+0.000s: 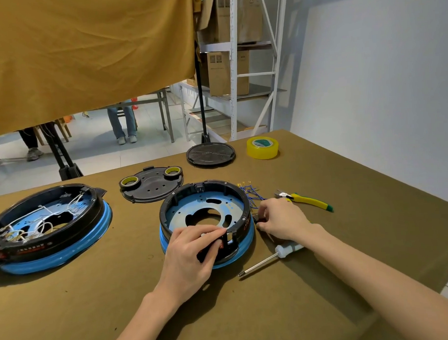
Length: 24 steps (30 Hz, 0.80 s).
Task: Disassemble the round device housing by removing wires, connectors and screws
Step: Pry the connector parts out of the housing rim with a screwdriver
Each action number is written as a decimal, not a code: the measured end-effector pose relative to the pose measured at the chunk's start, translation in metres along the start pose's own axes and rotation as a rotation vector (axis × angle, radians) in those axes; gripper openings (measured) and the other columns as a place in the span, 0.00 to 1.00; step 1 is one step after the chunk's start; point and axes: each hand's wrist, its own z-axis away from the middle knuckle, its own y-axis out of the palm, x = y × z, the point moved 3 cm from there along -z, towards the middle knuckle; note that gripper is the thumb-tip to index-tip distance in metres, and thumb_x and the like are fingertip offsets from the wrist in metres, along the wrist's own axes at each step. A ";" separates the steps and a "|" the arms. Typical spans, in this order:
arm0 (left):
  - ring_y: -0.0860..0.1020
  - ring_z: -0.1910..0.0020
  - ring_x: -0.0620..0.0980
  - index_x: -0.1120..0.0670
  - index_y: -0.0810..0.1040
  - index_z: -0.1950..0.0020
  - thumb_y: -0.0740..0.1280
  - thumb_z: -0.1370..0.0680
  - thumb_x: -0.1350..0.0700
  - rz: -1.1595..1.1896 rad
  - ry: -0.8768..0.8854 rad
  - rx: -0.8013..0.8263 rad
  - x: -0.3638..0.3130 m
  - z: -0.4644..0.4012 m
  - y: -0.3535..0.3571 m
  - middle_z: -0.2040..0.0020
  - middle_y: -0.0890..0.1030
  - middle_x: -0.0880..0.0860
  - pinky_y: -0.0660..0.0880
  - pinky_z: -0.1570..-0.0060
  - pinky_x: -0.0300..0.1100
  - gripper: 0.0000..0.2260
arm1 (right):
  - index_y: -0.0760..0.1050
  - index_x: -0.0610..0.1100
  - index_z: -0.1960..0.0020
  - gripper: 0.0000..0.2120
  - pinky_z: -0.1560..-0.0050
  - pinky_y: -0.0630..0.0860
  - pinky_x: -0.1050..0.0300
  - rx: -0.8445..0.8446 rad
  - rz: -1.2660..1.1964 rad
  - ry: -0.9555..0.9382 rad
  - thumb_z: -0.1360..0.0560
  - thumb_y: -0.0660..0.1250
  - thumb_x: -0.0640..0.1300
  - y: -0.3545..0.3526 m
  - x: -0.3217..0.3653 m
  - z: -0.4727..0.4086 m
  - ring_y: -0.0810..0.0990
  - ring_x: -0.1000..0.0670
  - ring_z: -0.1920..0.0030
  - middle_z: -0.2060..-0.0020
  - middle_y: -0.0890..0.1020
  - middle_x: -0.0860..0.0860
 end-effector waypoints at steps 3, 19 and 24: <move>0.77 0.39 0.38 0.46 0.82 0.35 0.69 0.21 0.50 -0.003 0.012 -0.005 0.000 0.000 0.000 0.40 0.83 0.41 0.72 0.40 0.41 0.15 | 0.80 0.51 0.49 0.04 0.60 0.75 0.55 -0.044 0.085 -0.029 0.24 0.69 0.48 0.001 -0.004 -0.003 0.82 0.45 0.50 0.53 0.84 0.50; 0.75 0.37 0.36 0.47 0.82 0.34 0.67 0.21 0.48 -0.027 0.018 -0.024 -0.003 0.004 0.002 0.38 0.81 0.41 0.68 0.36 0.35 0.16 | 0.78 0.58 0.46 0.18 0.49 0.70 0.60 0.111 -0.080 -0.418 0.24 0.62 0.70 -0.010 -0.004 0.083 0.71 0.58 0.51 0.53 0.73 0.59; 0.78 0.39 0.41 0.49 0.81 0.34 0.70 0.22 0.50 -0.042 0.002 0.031 -0.005 0.003 -0.006 0.38 0.83 0.44 0.69 0.34 0.35 0.16 | 0.80 0.56 0.40 0.10 0.55 0.70 0.59 0.043 -0.092 -0.484 0.17 0.62 0.55 -0.012 -0.001 0.092 0.71 0.57 0.55 0.52 0.73 0.55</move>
